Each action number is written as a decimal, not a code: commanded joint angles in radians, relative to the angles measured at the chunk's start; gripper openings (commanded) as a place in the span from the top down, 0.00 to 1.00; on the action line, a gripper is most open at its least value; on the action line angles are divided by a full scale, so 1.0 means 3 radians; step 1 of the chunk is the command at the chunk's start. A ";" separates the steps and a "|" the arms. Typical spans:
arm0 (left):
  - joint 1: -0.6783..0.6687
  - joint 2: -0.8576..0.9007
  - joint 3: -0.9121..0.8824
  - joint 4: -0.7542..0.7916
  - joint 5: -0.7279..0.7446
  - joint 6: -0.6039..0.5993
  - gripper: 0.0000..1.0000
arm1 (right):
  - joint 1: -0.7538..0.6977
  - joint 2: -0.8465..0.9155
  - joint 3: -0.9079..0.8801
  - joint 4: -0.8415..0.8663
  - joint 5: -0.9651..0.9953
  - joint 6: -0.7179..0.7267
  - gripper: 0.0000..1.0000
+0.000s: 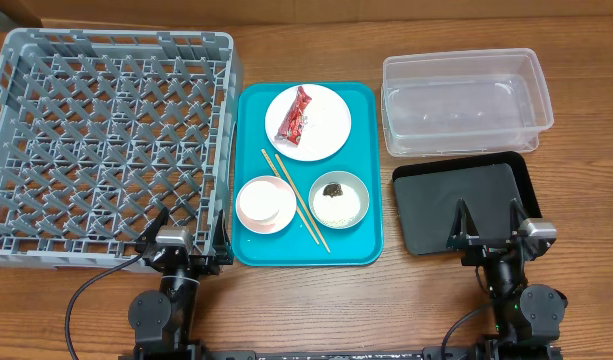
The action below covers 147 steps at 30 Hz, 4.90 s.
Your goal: Sort waste into correct bins and load items into the dishwasher
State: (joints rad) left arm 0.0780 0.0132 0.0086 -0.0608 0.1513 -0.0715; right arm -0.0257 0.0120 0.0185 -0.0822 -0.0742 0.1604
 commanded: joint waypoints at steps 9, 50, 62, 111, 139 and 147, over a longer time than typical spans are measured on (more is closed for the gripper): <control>0.0006 -0.0029 -0.0013 -0.0008 -0.0017 0.0041 0.00 | -0.0009 -0.0031 -0.0036 0.0018 -0.0003 -0.0001 0.00; 0.0006 -0.0029 -0.0013 -0.0008 -0.0017 0.0041 0.00 | -0.0009 -0.0031 -0.0036 0.0018 -0.0003 -0.0001 0.00; 0.0006 -0.0029 -0.0013 -0.0008 -0.0017 0.0041 0.00 | -0.0009 -0.0031 -0.0036 0.0018 -0.0004 -0.0001 0.00; 0.0004 0.2841 0.3190 -0.3012 0.0019 -0.0111 0.00 | -0.0009 0.2928 0.2878 -0.2248 -0.0546 0.0150 0.00; 0.0004 0.3054 0.3245 -0.3185 -0.0009 -0.0161 0.00 | 0.1136 0.4916 0.5035 -0.2914 -0.0532 -0.0432 0.00; 0.0004 0.3053 0.3245 -0.3171 -0.0010 -0.0164 0.00 | 0.1442 0.5983 0.6048 -0.2998 -0.0120 -0.0961 0.00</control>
State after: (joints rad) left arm 0.0780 0.9325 0.9565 -1.0157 0.1585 -0.1059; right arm 0.3889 1.7260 1.7527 -0.9848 -0.1955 -0.0456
